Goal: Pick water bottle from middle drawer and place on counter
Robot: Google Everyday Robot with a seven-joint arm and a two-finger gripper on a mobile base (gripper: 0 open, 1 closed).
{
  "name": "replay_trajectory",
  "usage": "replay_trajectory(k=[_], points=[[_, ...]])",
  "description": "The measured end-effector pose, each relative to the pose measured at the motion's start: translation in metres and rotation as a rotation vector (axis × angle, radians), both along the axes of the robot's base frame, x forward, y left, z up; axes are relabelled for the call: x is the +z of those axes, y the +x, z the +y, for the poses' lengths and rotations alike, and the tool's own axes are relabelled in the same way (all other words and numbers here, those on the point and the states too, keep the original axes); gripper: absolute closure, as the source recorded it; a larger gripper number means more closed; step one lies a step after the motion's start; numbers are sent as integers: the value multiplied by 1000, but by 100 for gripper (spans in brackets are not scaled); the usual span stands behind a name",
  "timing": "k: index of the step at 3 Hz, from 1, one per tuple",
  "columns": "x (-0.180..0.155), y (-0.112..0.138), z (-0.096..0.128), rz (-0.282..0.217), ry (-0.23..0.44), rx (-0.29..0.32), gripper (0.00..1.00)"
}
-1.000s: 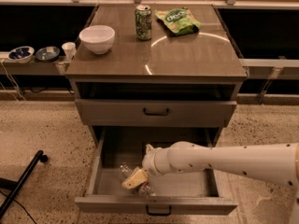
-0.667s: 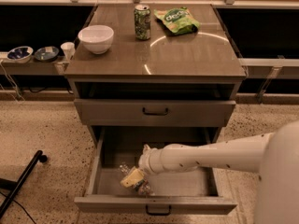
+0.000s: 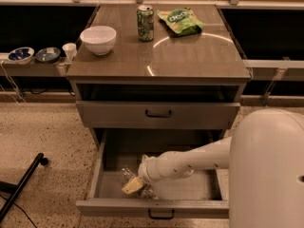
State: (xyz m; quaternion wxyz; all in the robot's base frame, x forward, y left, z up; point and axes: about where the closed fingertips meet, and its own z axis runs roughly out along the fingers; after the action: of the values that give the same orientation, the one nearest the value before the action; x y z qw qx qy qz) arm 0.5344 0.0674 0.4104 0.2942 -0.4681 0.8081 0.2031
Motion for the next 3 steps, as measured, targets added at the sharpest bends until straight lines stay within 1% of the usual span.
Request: replay_trajectory(k=[1, 2, 3], points=[[-20, -1, 1, 22, -19, -1, 35], [-46, 0, 1, 46, -48, -5, 66], [-51, 2, 2, 49, -48, -1, 89]])
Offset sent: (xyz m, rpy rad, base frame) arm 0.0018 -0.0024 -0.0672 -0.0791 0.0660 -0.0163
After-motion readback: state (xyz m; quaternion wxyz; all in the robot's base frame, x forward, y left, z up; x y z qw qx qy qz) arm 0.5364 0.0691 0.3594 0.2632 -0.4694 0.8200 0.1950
